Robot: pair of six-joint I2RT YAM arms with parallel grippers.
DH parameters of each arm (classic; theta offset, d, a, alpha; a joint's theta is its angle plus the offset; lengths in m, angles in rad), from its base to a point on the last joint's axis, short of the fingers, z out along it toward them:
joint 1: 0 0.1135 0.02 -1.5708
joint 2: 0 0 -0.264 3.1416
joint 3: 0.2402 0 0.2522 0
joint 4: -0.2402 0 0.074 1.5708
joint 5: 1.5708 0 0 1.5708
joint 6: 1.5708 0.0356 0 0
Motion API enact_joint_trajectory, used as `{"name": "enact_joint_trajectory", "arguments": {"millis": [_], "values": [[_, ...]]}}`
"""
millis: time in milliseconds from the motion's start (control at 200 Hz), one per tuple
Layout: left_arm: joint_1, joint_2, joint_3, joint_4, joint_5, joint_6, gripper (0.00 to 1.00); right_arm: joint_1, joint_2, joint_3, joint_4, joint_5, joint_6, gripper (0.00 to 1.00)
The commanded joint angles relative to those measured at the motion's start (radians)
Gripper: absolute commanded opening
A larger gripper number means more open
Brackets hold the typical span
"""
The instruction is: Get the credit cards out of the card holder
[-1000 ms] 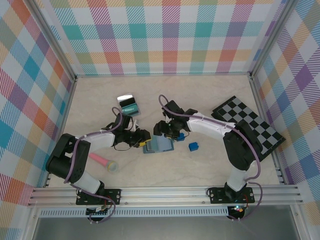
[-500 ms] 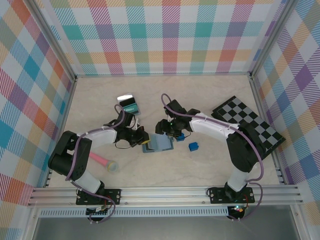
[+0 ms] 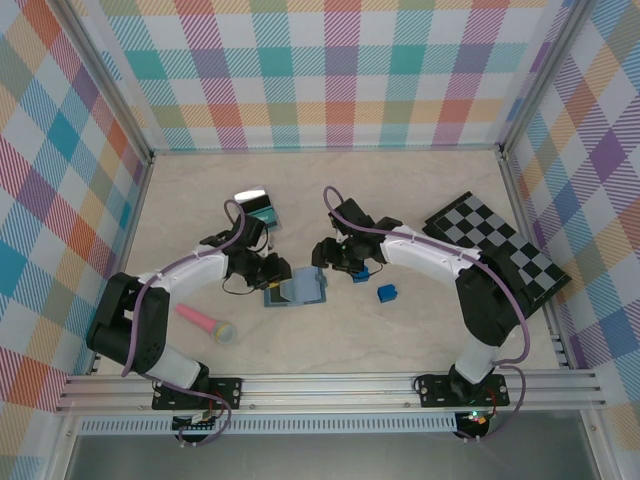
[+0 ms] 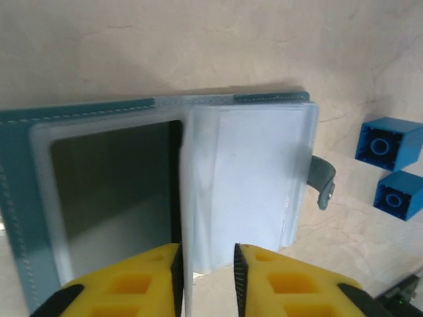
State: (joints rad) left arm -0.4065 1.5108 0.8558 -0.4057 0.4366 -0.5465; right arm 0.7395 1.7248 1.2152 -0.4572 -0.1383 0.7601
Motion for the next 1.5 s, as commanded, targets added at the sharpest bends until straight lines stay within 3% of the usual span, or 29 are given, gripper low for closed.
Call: {"name": "enact_joint_trajectory", "arguments": {"millis": [0, 130, 360, 595, 795, 1130, 1495], "values": [[-0.012, 0.033, -0.032, 0.152, 0.124, -0.088, 0.39, -0.005, -0.023, -0.012, -0.011, 0.015, 0.006, 0.58], [-0.012, 0.056, -0.056, 0.287, 0.204, -0.173, 0.47, -0.008, -0.041, -0.027, -0.015, 0.027, 0.007, 0.58], [-0.010, 0.053, -0.080, 0.386, 0.237, -0.279, 0.61, -0.012, -0.053, -0.042, -0.007, 0.024, 0.010, 0.58], [0.050, -0.021, -0.089, 0.321, 0.192, -0.284, 0.66, -0.011, -0.035, -0.024, -0.002, -0.017, -0.024, 0.56], [0.101, -0.100, -0.123, 0.216, 0.090, -0.247, 0.67, 0.016, 0.012, 0.028, -0.012, -0.040, -0.064, 0.51], [0.106, -0.108, -0.175, 0.230, 0.105, -0.239, 0.55, 0.113, 0.165, 0.187, -0.129, 0.055, -0.107, 0.28], [0.073, 0.010, -0.166, 0.310, 0.178, -0.243, 0.32, 0.123, 0.263, 0.256, -0.217, 0.113, -0.097, 0.20]]}}
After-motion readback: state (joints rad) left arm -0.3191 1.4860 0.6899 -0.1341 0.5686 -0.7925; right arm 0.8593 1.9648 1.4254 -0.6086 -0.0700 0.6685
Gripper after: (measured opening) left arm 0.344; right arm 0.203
